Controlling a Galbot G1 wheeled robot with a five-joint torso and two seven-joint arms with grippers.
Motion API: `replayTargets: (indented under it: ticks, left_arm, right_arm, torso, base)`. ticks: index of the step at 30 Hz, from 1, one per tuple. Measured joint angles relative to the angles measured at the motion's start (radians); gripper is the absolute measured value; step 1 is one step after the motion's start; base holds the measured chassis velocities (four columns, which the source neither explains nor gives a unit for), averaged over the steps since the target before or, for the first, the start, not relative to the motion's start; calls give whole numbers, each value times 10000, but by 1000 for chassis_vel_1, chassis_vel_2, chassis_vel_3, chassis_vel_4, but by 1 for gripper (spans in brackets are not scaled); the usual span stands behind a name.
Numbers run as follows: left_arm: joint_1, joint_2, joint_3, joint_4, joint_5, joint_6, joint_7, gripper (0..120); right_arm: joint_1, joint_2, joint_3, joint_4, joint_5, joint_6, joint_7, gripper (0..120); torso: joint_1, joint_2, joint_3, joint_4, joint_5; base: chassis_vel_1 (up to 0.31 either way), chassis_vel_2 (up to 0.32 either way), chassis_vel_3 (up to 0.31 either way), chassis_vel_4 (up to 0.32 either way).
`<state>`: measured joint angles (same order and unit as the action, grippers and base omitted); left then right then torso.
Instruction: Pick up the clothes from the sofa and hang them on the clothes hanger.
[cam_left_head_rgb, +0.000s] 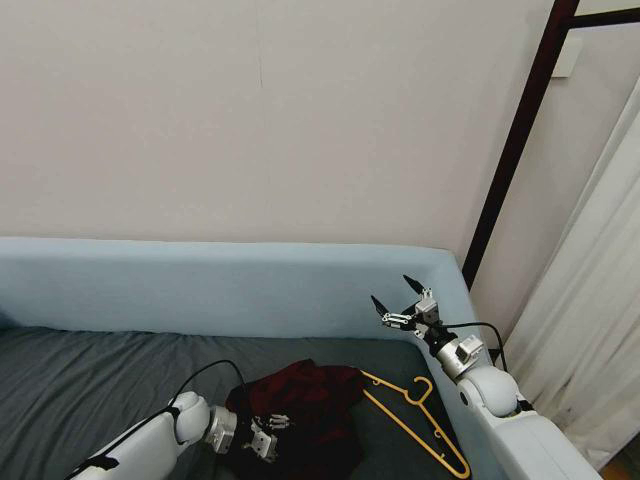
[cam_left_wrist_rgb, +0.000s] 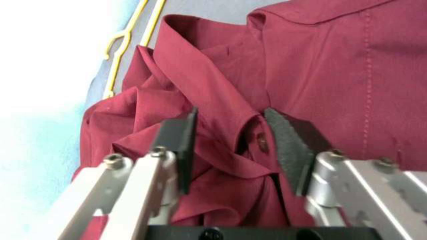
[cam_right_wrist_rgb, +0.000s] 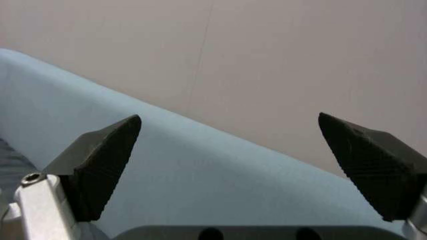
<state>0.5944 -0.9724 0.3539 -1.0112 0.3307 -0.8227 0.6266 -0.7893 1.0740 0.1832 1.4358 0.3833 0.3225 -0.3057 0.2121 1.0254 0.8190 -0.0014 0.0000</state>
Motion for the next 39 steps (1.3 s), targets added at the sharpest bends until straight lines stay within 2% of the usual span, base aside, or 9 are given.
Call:
replayTargets:
  ticks: [1,5,11,17,21,26,30,35,39]
  left_arm:
    - [0,0,0,0,0,0,0,39]
    - [31,29,-40,-23,8,0,-213,18]
    - [20,70,-232,-86,-201,0,-362,1]
    - [-10,-6,-713,-158,-606,0,-420,0]
    - [-18,-47,-1042,-280,-1037,1,-403,0]
    - [-71,-248,-1897,-380,-1597,6,-394,0]
    - [-19,-497,-2524,-286,-1634,10,-389,0]
    - [-55,-794,-2922,103,-1615,15,-395,0]
    - [-198,-1057,-3108,455,-1578,17,-405,0]
  right_arm:
    - [0,0,0,0,0,0,0,100]
    - [7,-2,-45,-9,-8,0,0,100]
    - [-238,-86,-279,135,138,-182,364,100]
    - [-1070,-388,-1290,1383,1351,-2068,2757,100]
    - [-1021,-419,-1554,1784,2031,-2896,3573,100]
    - [-796,-517,-1909,2641,3144,-4456,5410,100]
    - [-1090,-630,-2576,3926,4943,-6262,7749,100]
    - [-1373,-582,-3018,4103,5392,-6917,8127,100]
    - [-1549,-408,-3177,4323,6725,-7938,8987,100]
  torso:
    - [0,0,0,0,0]
    - [1,0,0,0,0]
    - [1,0,0,1,-1]
    - [0,0,0,-3,-1]
    - [0,0,0,1,0]
    - [0,-1,0,0,0]
    - [0,0,0,1,-1]
    - [0,0,0,0,0]
    - [0,0,0,-1,0]
  base:
    - [0,0,0,0]
    - [0,0,0,0]
    - [0,0,0,0]
    - [0,0,0,0]
    - [0,0,0,0]
    - [0,0,0,0]
    - [0,0,0,0]
    - [0,0,0,0]
    - [0,0,0,0]
